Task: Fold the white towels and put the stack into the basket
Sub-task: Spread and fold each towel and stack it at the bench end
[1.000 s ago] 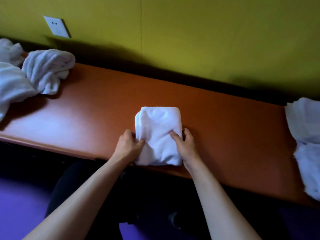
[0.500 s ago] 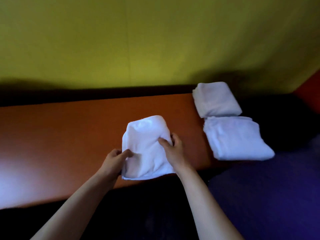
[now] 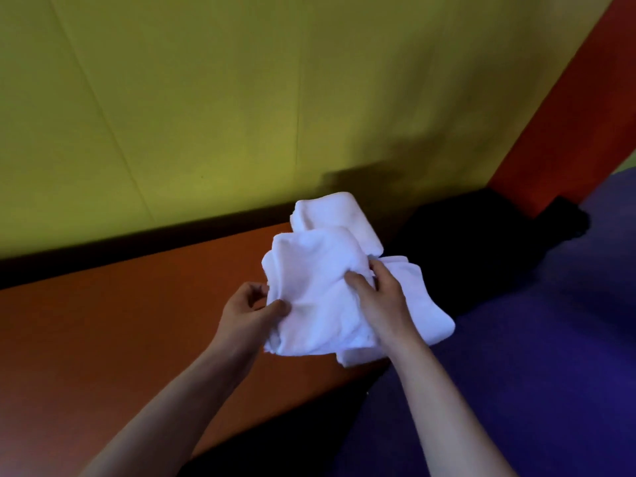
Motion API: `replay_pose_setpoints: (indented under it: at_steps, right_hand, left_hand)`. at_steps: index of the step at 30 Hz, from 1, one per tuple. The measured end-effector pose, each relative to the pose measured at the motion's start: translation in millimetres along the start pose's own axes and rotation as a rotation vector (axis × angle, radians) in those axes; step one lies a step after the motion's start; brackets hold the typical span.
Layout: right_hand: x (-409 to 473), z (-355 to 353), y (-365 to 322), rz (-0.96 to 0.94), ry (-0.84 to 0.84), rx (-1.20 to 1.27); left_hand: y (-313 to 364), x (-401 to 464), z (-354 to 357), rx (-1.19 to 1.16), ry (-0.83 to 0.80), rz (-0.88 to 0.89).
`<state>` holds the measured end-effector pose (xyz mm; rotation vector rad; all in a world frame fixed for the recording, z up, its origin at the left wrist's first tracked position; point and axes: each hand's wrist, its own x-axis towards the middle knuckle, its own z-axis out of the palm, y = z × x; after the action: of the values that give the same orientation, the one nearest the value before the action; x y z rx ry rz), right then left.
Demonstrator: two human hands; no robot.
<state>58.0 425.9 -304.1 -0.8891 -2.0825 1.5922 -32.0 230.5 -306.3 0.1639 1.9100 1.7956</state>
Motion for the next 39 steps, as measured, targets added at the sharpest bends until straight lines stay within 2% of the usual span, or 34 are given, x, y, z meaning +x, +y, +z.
replay_pose_setpoints:
  at_steps: [6,9,12,15,18,21,24,30,34,39]
  right_hand:
    - [97,-28,-22,-0.166,0.102,-0.101]
    - [145,-30,-33,-0.246,0.158,-0.162]
    - [186,-25,-32,-0.308,0.193,-0.262]
    - [212,-15,-11,-0.314,0.149,-0.482]
    - [210,-3,25,-0.353,0.088,-0.771]
    - [197,7,51,-0.374,0.056,-0.973]
    - [195,8,56,-0.363,0.083,-0.975]
    - [171,17,33,-0.493,0.152,-0.934]
    - [130,40,19,-0.592,0.154,-0.819]
    - [69,84,-7,-0.662,0.101,-0.734]
  left_hand:
    - [39,75,47,0.110,-0.008,0.316]
    - [49,117,64,0.218,-0.019,0.420]
    - [47,160,78,0.360,0.037,0.512]
    - [28,192,89,0.557,0.034,0.453]
    - [-6,201,91,0.758,-0.058,0.380]
    - [-24,201,84,0.778,-0.096,0.351]
    - [-18,195,80,0.903,-0.077,0.386]
    - [2,169,60,1.196,0.006,0.575]
    - [16,133,23,1.281,0.064,0.641]
    - [25,72,-38,1.302,0.162,0.592]
